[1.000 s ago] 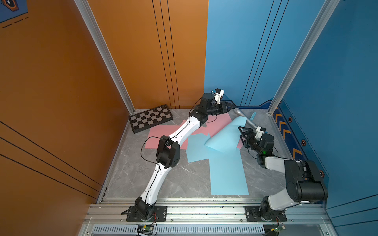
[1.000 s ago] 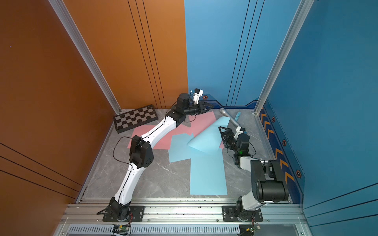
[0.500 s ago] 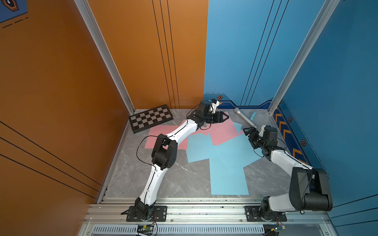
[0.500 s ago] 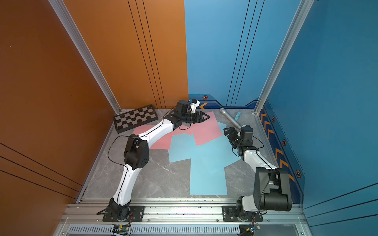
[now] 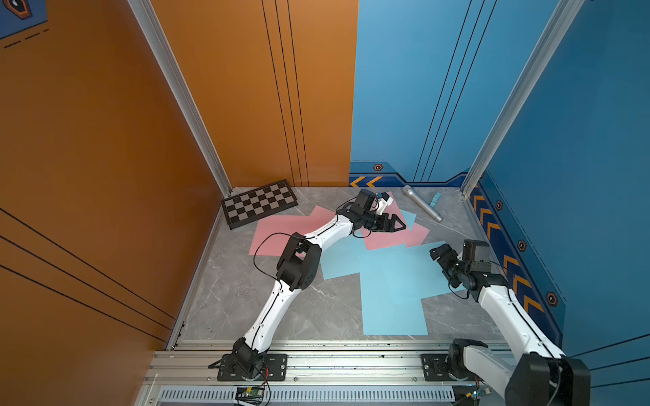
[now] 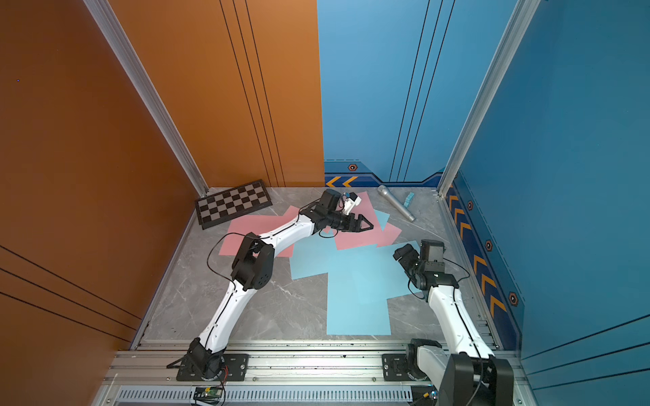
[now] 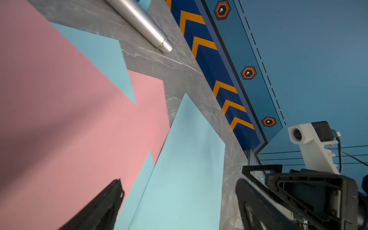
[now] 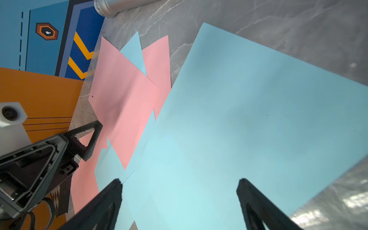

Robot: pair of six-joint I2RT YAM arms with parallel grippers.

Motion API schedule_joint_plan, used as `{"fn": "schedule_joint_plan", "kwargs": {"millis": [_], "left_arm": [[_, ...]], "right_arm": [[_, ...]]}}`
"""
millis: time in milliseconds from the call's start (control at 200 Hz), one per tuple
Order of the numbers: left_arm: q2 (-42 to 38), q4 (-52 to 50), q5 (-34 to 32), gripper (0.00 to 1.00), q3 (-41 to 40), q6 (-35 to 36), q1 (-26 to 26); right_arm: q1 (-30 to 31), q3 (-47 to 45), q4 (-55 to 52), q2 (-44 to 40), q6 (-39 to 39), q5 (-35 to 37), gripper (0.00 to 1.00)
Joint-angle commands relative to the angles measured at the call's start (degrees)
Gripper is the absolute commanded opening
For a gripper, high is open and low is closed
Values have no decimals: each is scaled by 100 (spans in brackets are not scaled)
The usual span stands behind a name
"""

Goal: Sort the scattered colored papers by color
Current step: Pick up the colored paper.

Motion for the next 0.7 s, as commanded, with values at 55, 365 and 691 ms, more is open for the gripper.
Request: {"fn": "schedule_joint_plan", "kwargs": {"millis": [55, 365, 691], "left_arm": [[424, -39, 420, 93, 610, 231, -246], [1125, -266, 344, 93, 1386, 7, -507], [1282, -739, -186, 94, 1404, 93, -585]], "right_arm": [[-34, -420, -1188, -386, 220, 208, 94], [-151, -908, -817, -114, 358, -188, 94], [-257, -1058, -183, 455, 424, -406, 94]]}}
